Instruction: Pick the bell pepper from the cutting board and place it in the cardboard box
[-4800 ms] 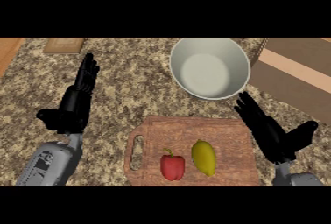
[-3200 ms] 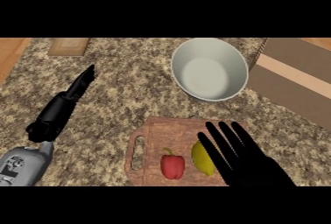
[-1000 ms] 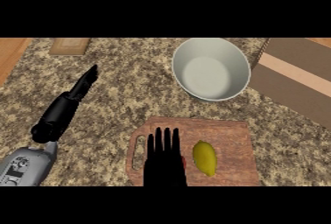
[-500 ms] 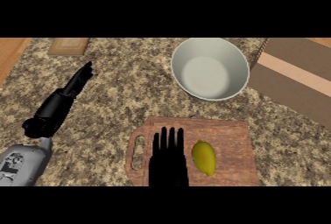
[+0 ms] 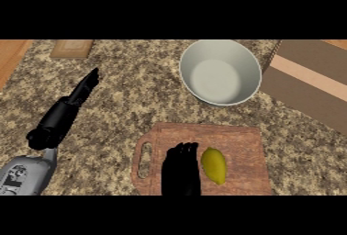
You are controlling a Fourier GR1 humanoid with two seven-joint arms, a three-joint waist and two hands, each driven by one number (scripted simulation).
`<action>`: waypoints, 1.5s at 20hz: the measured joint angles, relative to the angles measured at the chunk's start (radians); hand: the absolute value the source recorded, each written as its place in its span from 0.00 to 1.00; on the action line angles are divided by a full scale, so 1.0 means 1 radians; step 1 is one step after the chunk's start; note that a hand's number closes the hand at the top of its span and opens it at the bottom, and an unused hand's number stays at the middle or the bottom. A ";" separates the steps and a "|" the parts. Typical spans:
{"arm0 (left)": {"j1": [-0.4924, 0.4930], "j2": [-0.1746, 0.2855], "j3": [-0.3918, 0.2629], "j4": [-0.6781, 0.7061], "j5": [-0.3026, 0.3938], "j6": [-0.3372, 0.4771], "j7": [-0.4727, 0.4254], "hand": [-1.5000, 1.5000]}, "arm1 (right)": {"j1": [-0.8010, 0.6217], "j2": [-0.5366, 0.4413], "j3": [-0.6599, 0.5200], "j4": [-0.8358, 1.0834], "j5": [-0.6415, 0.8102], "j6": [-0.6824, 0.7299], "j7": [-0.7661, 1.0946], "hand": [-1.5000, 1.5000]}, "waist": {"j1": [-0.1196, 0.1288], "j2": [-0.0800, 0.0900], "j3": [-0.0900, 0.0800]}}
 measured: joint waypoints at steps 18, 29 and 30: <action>0.002 -0.037 0.053 0.010 -0.040 -0.043 -0.023 0.50 | -0.041 -0.167 -0.122 -0.065 -0.046 -0.259 -0.521 1.00 | -0.003 0.007 0.003; 0.012 -0.036 0.070 -0.014 -0.042 -0.059 0.004 0.50 | -0.037 -0.475 -0.467 -0.228 -0.282 -0.425 -1.032 1.00 | -0.008 0.001 0.001; 0.015 -0.038 0.069 -0.022 -0.046 -0.057 0.011 0.50 | -0.029 -0.483 -0.497 -0.257 -0.297 -0.425 -1.029 1.00 | -0.009 0.000 0.001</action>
